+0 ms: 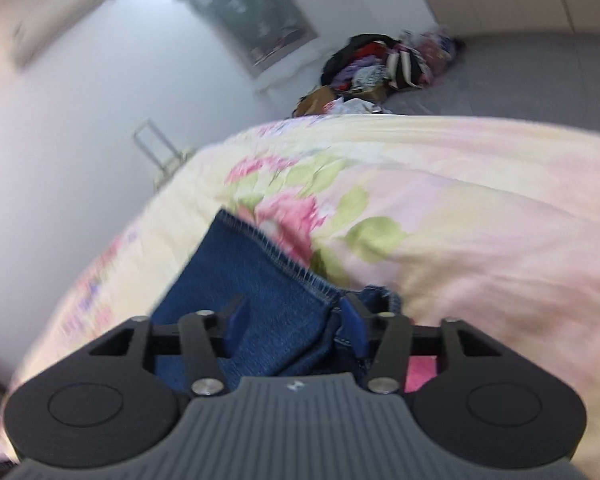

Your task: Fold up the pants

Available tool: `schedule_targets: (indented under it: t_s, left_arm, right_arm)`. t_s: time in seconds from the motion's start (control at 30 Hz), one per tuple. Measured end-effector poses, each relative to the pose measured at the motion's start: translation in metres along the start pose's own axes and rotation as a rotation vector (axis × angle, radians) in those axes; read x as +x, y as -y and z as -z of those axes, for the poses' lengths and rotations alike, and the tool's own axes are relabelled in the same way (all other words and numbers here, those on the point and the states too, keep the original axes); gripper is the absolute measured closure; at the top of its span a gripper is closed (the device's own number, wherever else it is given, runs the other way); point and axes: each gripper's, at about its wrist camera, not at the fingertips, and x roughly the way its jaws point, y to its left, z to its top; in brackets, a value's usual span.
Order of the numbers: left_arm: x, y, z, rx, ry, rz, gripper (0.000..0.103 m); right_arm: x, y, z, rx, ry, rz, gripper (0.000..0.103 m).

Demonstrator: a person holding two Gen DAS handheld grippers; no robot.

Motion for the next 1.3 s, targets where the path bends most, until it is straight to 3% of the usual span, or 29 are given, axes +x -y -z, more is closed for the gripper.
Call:
schedule_targets:
  t_s: [0.1,0.2,0.47,0.5,0.6,0.67,0.73,0.87,1.07,1.3]
  left_arm:
    - [-0.013,0.023,0.002,0.031,-0.002,0.049,0.079]
    - [-0.015,0.046,0.006,0.061,-0.012,0.082,0.079]
    - [0.005,0.084,0.01,0.097,-0.03,0.115,0.079]
    - [0.009,0.087,0.009,0.101,-0.031,0.121,0.079]
    - [0.024,0.097,0.005,0.119,-0.033,0.136,0.079]
    - [0.036,0.105,0.001,0.144,-0.029,0.149,0.079]
    - [0.049,0.116,-0.003,0.176,-0.023,0.155,0.079]
    - [0.079,0.137,-0.012,0.208,-0.014,0.167,0.079]
    - [0.118,0.165,-0.008,0.301,-0.057,0.095,0.08]
    - [0.102,0.178,-0.003,0.357,-0.062,0.048,0.084]
  right_arm:
    - [-0.004,0.025,0.001,0.139,-0.071,0.013,0.038]
    - [0.009,0.051,0.005,0.273,-0.17,-0.034,0.039]
    - [0.061,0.055,0.003,0.319,-0.227,-0.124,0.04]
    - [0.065,0.054,0.003,0.318,-0.228,-0.126,0.043]
    - [0.077,0.056,0.0,0.334,-0.223,-0.113,0.068]
    - [0.078,0.061,-0.001,0.366,-0.218,-0.131,0.076]
    - [0.072,0.057,-0.004,0.345,-0.203,-0.151,0.083]
    - [0.048,0.036,-0.008,0.175,-0.108,-0.17,0.086]
    - [0.035,0.03,-0.005,0.117,-0.056,-0.168,0.087]
    - [0.037,0.026,-0.004,0.078,-0.031,-0.158,0.087]
